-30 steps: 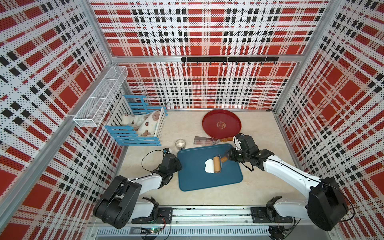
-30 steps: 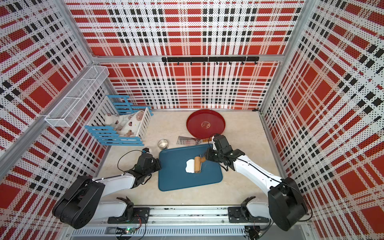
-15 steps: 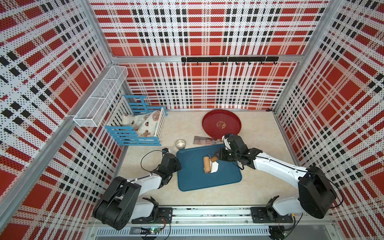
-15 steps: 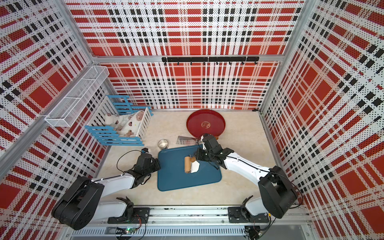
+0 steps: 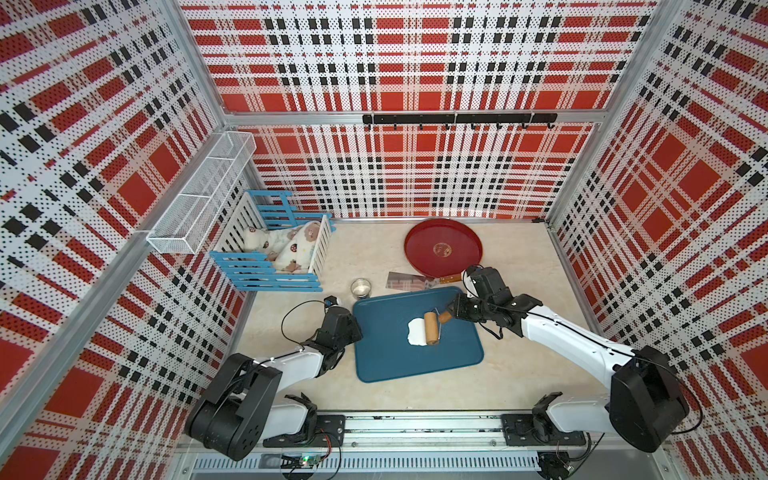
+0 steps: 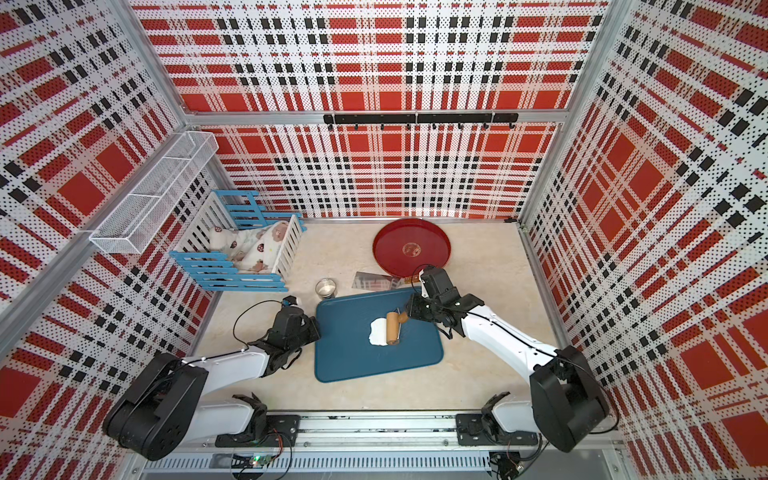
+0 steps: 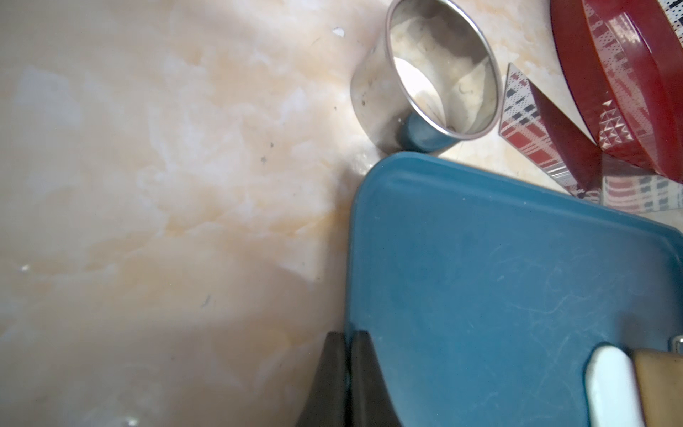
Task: Roll out the dumpling wrappers from the dough
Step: Flatten out the dough on the work surface.
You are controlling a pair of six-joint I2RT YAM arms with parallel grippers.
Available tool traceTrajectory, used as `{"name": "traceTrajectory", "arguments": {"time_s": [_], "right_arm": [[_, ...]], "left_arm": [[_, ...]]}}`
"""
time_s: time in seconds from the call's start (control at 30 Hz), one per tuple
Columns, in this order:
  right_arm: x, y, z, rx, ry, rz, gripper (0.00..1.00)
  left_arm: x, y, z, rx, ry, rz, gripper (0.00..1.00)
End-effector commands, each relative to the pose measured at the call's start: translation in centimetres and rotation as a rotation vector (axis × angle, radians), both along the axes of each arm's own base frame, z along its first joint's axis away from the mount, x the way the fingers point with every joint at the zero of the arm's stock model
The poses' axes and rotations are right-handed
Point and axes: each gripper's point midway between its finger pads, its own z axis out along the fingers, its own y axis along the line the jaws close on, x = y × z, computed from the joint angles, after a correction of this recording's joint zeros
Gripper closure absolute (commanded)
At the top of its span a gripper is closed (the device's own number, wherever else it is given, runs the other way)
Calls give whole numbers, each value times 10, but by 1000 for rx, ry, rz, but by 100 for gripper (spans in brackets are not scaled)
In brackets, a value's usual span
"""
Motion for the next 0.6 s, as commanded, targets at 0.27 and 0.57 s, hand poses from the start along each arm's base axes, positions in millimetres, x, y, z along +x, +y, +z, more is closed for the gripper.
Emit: {"name": "traceTrajectory", "arguments": {"time_s": [0.27, 0.57], "right_arm": [[-91, -67, -112, -451, 394, 60, 100], [-85, -105, -86, -458, 353, -24, 100]], "left_arm": [[17, 10, 24, -27, -101, 77, 100], [16, 11, 23, -25, -99, 77, 100]]}}
